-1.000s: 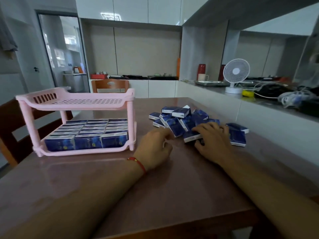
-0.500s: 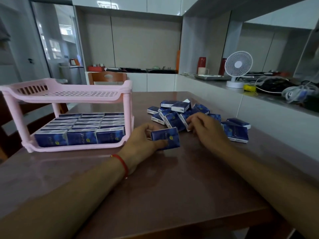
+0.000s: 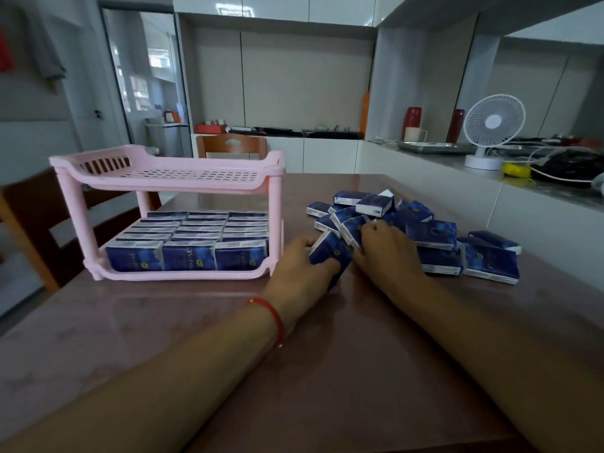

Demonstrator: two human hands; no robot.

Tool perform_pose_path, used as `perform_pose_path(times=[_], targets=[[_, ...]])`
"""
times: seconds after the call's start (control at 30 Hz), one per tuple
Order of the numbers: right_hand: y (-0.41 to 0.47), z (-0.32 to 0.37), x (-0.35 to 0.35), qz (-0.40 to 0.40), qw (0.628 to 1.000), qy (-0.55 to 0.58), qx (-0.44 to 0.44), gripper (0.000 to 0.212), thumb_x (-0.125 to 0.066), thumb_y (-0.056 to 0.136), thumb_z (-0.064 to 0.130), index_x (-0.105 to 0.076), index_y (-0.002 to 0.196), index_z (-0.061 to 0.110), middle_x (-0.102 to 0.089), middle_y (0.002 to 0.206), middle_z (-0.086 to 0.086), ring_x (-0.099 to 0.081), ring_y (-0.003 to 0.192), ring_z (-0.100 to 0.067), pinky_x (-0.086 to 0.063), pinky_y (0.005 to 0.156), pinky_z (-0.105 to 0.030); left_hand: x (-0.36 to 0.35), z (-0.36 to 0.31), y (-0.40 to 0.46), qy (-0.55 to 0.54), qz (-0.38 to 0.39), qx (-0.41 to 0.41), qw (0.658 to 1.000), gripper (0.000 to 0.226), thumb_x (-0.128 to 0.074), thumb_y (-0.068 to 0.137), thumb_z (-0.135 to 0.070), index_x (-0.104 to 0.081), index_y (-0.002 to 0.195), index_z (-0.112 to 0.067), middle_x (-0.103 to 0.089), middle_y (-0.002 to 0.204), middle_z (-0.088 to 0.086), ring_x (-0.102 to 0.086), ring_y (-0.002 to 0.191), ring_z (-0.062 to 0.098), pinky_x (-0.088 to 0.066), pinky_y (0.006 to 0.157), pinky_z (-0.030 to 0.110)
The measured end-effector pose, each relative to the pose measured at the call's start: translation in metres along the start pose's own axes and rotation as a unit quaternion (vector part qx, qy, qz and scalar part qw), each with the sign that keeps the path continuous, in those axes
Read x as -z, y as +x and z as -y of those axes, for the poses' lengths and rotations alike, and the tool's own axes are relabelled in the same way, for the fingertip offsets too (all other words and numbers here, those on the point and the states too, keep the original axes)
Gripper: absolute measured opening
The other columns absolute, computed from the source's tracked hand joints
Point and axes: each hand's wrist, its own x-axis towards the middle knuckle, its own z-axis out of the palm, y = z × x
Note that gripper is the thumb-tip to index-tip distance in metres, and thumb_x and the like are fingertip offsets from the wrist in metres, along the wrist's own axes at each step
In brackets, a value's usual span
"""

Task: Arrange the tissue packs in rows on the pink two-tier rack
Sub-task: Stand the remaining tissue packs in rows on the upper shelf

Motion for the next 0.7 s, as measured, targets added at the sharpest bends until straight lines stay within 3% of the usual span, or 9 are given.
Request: perform_pose_path(times=[0.07, 0.13, 0.23, 0.3, 0.4, 0.5, 0.63, 0.67, 0.7], targets=[[0.001, -0.001, 0.003, 0.005, 1.000, 0.005, 0.008, 0.016, -0.056, 0.095, 0.022, -0.062, 0.101, 0.008, -0.066, 0.104, -0.014, -0.065, 0.090, -0.032, -0.047, 0.067, -0.036, -0.001, -0.001, -0.002, 0.003, -0.001, 0.008, 1.000, 0.029, -0.065, 0.071, -0.021, -0.054, 0.097, -0.021, -0.071, 0.090, 0.014, -0.073, 0.087, 0.038, -0.059, 0.080, 0.056], [0.001, -0.004, 0.010, 0.007, 0.999, 0.039, -0.013, 0.013, -0.062, 0.090, 0.022, -0.066, 0.091, 0.009, -0.069, 0.090, -0.011, -0.066, 0.080, -0.029, -0.043, 0.065, -0.033, -0.001, -0.003, -0.005, 0.016, -0.003, 0.006, 1.000, 0.025, -0.063, 0.079, -0.019, -0.054, 0.103, -0.020, -0.070, 0.094, 0.013, -0.072, 0.091, 0.036, -0.059, 0.083, 0.053], [-0.006, -0.010, 0.031, 0.007, 0.979, 0.184, -0.083, 0.017, -0.072, 0.084, 0.028, -0.072, 0.079, 0.011, -0.069, 0.067, -0.003, -0.065, 0.064, -0.018, -0.052, 0.064, -0.033, 0.004, -0.003, -0.004, 0.095, -0.019, -0.040, 0.994, 0.030, -0.060, 0.088, -0.013, -0.051, 0.116, -0.019, -0.065, 0.105, 0.004, -0.065, 0.101, 0.026, -0.052, 0.083, 0.034], [-0.016, -0.009, 0.049, 0.047, 0.927, 0.343, -0.143, 0.017, -0.079, 0.081, 0.026, -0.073, 0.089, 0.012, -0.072, 0.072, -0.001, -0.069, 0.066, -0.015, -0.058, 0.069, -0.034, 0.005, -0.004, -0.006, 0.132, -0.019, -0.068, 0.989, 0.042, -0.058, 0.090, -0.009, -0.046, 0.129, -0.015, -0.055, 0.109, -0.002, -0.057, 0.103, 0.018, -0.039, 0.073, 0.017], [-0.030, 0.008, 0.064, 0.156, 0.835, 0.504, -0.154, 0.030, -0.078, 0.084, 0.018, -0.065, 0.110, 0.017, -0.074, 0.080, -0.009, -0.073, 0.063, -0.020, -0.057, 0.054, -0.028, 0.002, -0.003, -0.006, 0.108, 0.016, -0.069, 0.992, 0.051, -0.063, 0.085, -0.002, -0.045, 0.131, -0.012, -0.058, 0.109, -0.002, -0.060, 0.105, 0.017, -0.042, 0.070, 0.011], [-0.032, 0.018, 0.067, 0.195, 0.806, 0.543, -0.134, 0.031, -0.070, 0.091, 0.018, -0.061, 0.120, 0.016, -0.074, 0.081, -0.014, -0.074, 0.073, -0.032, -0.062, 0.059, -0.033, 0.006, -0.006, -0.007, 0.114, 0.070, -0.079, 0.988, 0.056, -0.075, 0.078, 0.000, -0.049, 0.123, -0.017, -0.059, 0.095, -0.013, -0.058, 0.083, -0.001, -0.044, 0.061, 0.002], [-0.030, 0.007, 0.069, 0.256, 0.741, 0.612, -0.108, 0.028, -0.058, 0.097, 0.008, -0.059, 0.125, 0.009, -0.075, 0.083, -0.020, -0.072, 0.076, -0.032, -0.061, 0.070, -0.036, 0.018, -0.003, -0.002, 0.211, 0.070, -0.121, 0.968, 0.068, -0.087, 0.071, -0.027, -0.050, 0.128, -0.025, -0.064, 0.113, -0.013, -0.062, 0.099, 0.004, -0.047, 0.073, 0.005], [-0.030, 0.002, 0.069, 0.255, 0.752, 0.603, -0.083, 0.026, -0.058, 0.097, 0.007, -0.061, 0.123, 0.010, -0.075, 0.082, -0.019, -0.073, 0.075, -0.032, -0.060, 0.069, -0.035, 0.019, -0.003, 0.000, 0.225, 0.059, -0.119, 0.965, 0.069, -0.086, 0.071, -0.027, -0.050, 0.130, -0.025, -0.064, 0.116, -0.010, -0.062, 0.102, 0.007, -0.049, 0.078, 0.011], [-0.029, -0.002, 0.069, 0.237, 0.788, 0.566, -0.049, 0.024, -0.059, 0.097, 0.008, -0.064, 0.119, 0.014, -0.075, 0.080, -0.016, -0.072, 0.075, -0.032, -0.059, 0.068, -0.033, 0.021, -0.003, 0.003, 0.227, 0.051, -0.109, 0.966, 0.070, -0.084, 0.072, -0.023, -0.049, 0.131, -0.024, -0.063, 0.118, -0.007, -0.062, 0.105, 0.010, -0.051, 0.085, 0.019]])
